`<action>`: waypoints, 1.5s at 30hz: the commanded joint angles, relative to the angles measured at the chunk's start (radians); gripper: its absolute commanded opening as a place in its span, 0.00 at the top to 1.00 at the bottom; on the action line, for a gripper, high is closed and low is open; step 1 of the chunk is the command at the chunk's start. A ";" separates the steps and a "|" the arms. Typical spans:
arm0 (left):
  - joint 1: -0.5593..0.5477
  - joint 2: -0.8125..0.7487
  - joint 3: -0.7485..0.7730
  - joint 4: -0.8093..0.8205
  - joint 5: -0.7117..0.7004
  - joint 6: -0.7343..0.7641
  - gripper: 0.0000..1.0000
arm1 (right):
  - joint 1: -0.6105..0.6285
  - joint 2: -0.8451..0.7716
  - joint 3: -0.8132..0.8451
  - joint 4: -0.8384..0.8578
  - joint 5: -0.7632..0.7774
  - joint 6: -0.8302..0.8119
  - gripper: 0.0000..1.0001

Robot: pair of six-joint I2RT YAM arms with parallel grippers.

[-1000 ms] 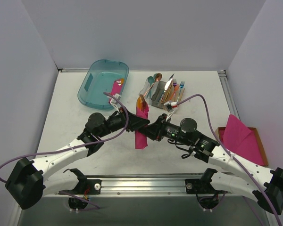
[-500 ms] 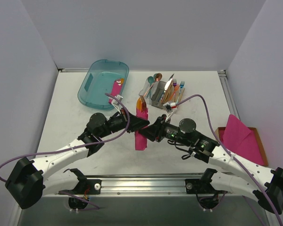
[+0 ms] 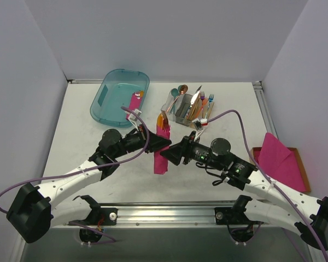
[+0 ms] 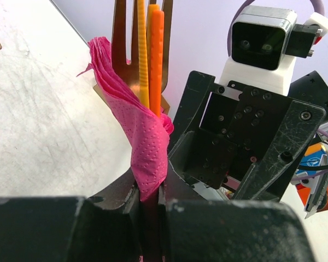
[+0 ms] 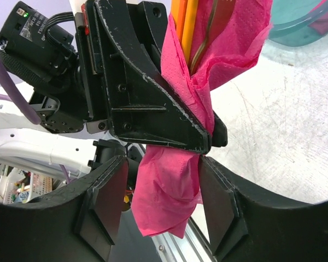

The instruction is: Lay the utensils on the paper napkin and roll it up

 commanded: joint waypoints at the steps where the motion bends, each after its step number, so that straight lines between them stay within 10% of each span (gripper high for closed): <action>1: 0.010 -0.012 0.047 0.073 0.035 -0.022 0.98 | 0.003 0.012 0.029 0.037 0.005 -0.007 0.46; 27: 0.016 0.019 0.048 0.250 0.061 -0.127 0.98 | 0.003 0.060 -0.061 0.302 -0.179 0.076 0.53; 41: 0.016 0.016 0.044 0.256 0.052 -0.133 0.98 | 0.003 0.069 -0.051 0.310 -0.169 0.069 1.00; 45: 0.015 0.013 0.045 0.234 0.060 -0.121 0.89 | 0.003 0.064 -0.029 0.259 -0.146 0.040 1.00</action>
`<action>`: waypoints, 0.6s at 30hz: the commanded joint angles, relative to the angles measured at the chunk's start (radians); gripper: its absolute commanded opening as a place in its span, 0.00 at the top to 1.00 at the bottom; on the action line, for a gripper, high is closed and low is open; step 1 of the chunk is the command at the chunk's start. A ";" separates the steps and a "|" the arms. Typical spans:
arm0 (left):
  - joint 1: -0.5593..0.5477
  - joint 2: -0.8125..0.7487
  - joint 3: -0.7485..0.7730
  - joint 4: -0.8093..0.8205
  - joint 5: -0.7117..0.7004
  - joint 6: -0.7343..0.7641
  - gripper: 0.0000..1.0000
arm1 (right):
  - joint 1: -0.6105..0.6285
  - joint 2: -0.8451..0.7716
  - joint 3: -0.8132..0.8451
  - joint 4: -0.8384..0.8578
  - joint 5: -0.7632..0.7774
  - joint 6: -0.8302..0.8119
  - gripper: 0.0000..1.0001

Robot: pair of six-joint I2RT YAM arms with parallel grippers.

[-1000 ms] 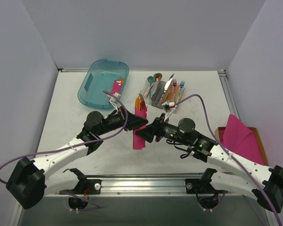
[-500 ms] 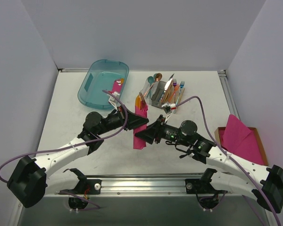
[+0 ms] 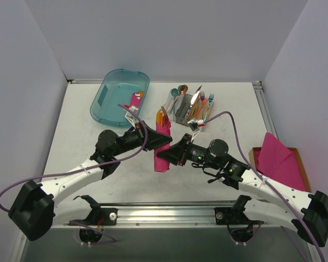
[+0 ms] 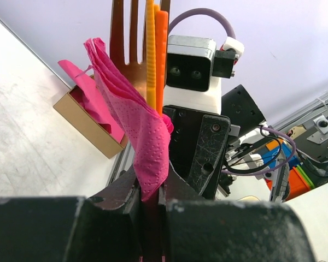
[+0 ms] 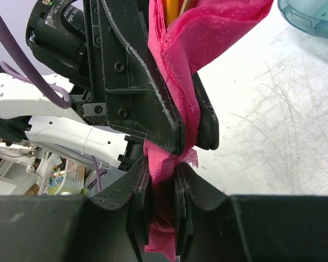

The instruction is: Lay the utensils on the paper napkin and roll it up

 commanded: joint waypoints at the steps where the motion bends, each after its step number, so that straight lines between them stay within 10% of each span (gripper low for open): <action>1: 0.003 -0.020 0.041 0.010 -0.015 0.020 0.85 | 0.006 -0.005 0.042 0.012 -0.004 -0.045 1.00; 10: 0.003 -0.046 0.033 -0.045 -0.033 0.046 0.43 | 0.006 -0.016 0.080 -0.036 0.008 -0.091 1.00; 18: -0.019 -0.067 0.008 -0.079 -0.077 0.075 0.29 | 0.008 -0.025 0.083 -0.017 0.027 -0.091 1.00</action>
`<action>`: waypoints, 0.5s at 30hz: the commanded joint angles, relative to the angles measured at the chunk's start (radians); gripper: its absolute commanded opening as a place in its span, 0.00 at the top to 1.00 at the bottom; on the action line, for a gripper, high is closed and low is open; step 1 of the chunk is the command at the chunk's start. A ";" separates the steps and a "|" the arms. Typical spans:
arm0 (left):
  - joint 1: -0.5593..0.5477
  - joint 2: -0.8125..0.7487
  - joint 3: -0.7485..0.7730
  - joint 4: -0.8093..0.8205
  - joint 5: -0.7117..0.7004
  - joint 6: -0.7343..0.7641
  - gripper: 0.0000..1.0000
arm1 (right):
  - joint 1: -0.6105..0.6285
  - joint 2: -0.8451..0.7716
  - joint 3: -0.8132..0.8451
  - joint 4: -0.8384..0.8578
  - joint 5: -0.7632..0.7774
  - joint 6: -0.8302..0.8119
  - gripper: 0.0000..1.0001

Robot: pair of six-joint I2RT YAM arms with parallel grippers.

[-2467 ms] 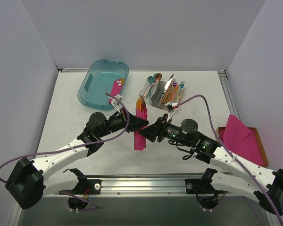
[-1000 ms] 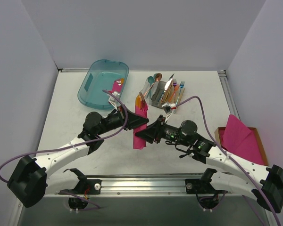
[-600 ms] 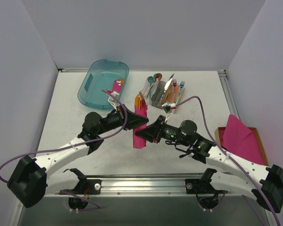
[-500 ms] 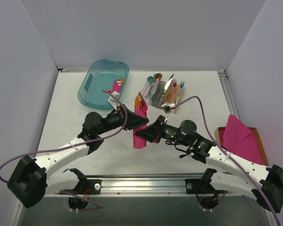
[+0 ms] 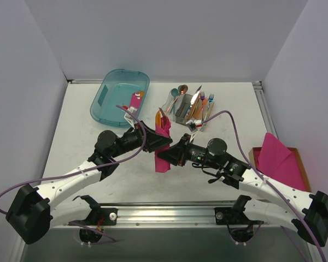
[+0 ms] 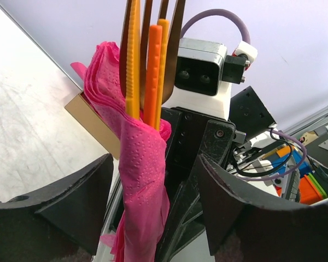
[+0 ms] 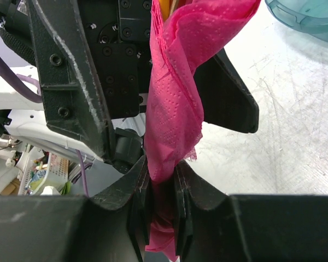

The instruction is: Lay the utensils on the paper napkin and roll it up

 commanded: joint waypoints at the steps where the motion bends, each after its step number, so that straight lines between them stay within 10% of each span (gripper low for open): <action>1: -0.018 -0.035 0.006 -0.011 -0.040 0.038 0.29 | 0.003 -0.022 0.057 0.069 0.015 -0.019 1.00; 8: -0.057 -0.029 0.000 -0.033 -0.080 0.067 0.31 | 0.003 -0.022 0.062 0.074 0.016 -0.016 1.00; 15: -0.078 -0.024 0.001 -0.030 -0.121 0.079 0.56 | 0.005 -0.023 0.057 0.080 0.013 -0.013 1.00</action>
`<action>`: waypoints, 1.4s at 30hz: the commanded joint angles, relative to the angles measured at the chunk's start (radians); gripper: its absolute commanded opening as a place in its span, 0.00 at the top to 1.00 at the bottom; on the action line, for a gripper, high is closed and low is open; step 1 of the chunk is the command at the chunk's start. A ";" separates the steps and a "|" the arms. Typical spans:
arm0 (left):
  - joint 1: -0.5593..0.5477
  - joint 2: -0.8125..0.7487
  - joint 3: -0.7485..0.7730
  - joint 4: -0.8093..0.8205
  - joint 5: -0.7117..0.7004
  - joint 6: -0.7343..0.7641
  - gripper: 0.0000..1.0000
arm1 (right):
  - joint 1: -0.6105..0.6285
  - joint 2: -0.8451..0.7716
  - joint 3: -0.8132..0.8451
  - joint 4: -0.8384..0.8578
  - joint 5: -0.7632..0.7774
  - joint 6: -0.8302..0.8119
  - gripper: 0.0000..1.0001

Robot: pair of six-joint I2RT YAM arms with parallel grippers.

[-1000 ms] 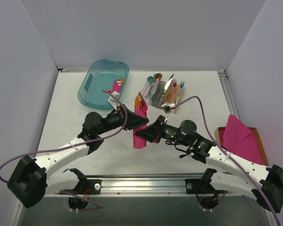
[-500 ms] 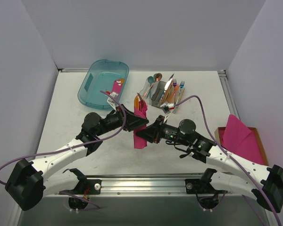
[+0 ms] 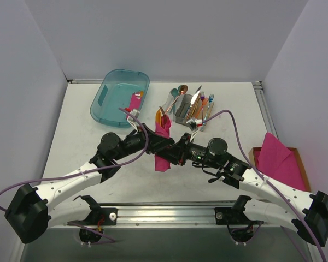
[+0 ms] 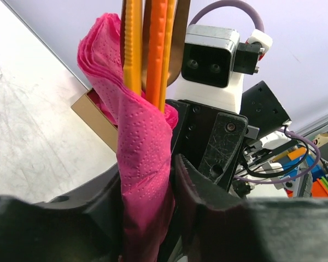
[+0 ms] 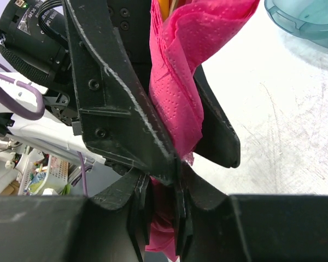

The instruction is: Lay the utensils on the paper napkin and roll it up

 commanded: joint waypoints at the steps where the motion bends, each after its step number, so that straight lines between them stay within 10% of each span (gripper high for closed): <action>1: -0.015 -0.007 0.001 0.016 -0.040 0.026 0.62 | 0.005 -0.021 0.046 0.079 0.005 -0.009 1.00; 7: -0.018 -0.004 0.018 -0.023 -0.041 0.047 0.98 | 0.005 -0.024 0.039 0.069 0.011 -0.013 0.99; 19: 0.249 0.045 0.131 -0.133 0.239 0.053 0.98 | -0.036 -0.035 0.076 -0.068 0.109 -0.062 0.01; 27: 0.453 0.220 0.367 -0.281 0.423 0.180 0.98 | -0.236 0.003 0.099 -0.114 0.092 -0.101 0.00; 42: 0.631 0.714 1.149 -1.232 0.321 0.858 0.98 | -0.359 0.267 0.156 0.032 -0.087 -0.188 0.03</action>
